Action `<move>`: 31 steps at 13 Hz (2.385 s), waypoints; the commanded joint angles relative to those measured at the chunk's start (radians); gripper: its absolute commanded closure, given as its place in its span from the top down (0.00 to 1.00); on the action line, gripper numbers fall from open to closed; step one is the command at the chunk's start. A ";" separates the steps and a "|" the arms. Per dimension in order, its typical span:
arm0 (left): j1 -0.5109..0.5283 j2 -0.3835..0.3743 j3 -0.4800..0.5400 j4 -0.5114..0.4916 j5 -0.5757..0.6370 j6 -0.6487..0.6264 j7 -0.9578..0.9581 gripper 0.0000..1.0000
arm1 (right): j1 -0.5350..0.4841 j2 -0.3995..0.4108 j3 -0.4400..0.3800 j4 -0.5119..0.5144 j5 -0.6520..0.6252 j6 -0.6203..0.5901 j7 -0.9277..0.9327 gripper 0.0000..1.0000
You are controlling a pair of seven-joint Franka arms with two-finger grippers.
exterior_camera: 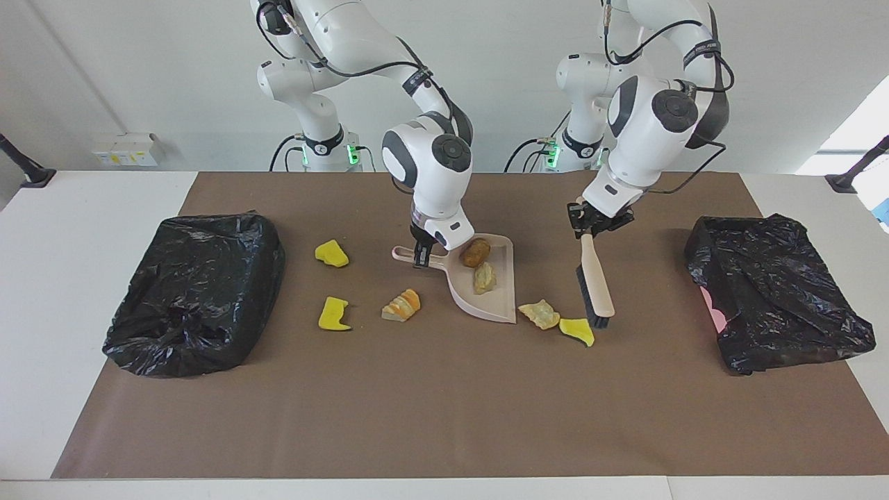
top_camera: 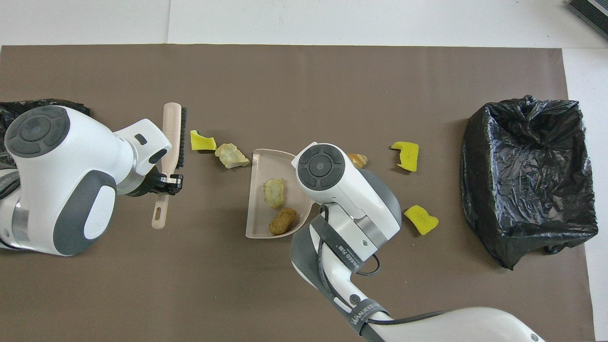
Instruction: Sweep and dump trash in bin
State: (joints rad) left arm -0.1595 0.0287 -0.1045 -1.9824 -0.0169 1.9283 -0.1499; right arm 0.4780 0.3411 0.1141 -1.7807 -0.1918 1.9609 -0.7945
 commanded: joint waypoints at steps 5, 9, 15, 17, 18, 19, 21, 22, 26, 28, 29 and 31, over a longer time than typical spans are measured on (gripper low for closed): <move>0.038 0.243 -0.014 0.152 0.140 0.105 0.096 0.00 | -0.007 -0.013 0.007 -0.003 -0.051 -0.045 -0.011 0.00; -0.035 0.214 -0.021 0.022 0.135 0.175 0.105 0.00 | -0.009 -0.013 0.007 -0.006 -0.052 -0.043 -0.011 0.00; -0.167 0.120 -0.026 -0.118 0.002 0.129 0.145 0.00 | -0.015 -0.017 0.009 -0.020 -0.049 -0.024 -0.009 0.00; -0.202 0.102 -0.026 -0.118 -0.061 0.049 0.147 0.00 | -0.022 -0.020 0.009 -0.037 -0.049 -0.011 -0.009 0.00; -0.213 0.087 -0.026 -0.118 -0.093 0.029 0.147 0.00 | -0.033 -0.021 0.009 -0.042 -0.049 -0.010 -0.011 0.00; -0.215 0.062 -0.026 -0.116 -0.133 -0.004 0.145 0.00 | -0.041 -0.024 0.009 -0.046 -0.049 -0.010 -0.020 0.00; -0.215 0.015 -0.026 -0.107 -0.185 -0.067 0.144 0.00 | -0.047 -0.024 0.009 -0.048 -0.049 0.005 -0.029 0.00; -0.215 -0.005 -0.024 -0.107 -0.231 -0.072 0.132 0.00 | -0.047 -0.022 0.009 -0.049 -0.049 0.021 -0.049 0.00; -0.235 -0.013 -0.023 -0.105 -0.330 -0.023 -0.040 0.00 | -0.067 -0.019 0.009 -0.045 -0.037 0.045 -0.058 0.00; -0.233 -0.013 -0.023 -0.104 -0.331 -0.016 -0.051 0.00 | -0.082 -0.019 0.010 -0.040 -0.034 0.053 -0.055 0.00; -0.233 -0.013 -0.023 -0.104 -0.333 -0.012 -0.053 0.00 | -0.087 -0.021 0.010 -0.040 -0.031 0.064 -0.055 0.00; -0.233 -0.012 -0.021 -0.105 -0.333 0.004 -0.059 0.00 | -0.101 -0.021 0.010 -0.040 0.015 0.088 -0.063 0.00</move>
State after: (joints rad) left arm -0.3746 0.0343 -0.1421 -2.0652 -0.3347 1.8964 -0.1931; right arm 0.3996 0.3379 0.1139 -1.8023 -0.2116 2.0145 -0.8261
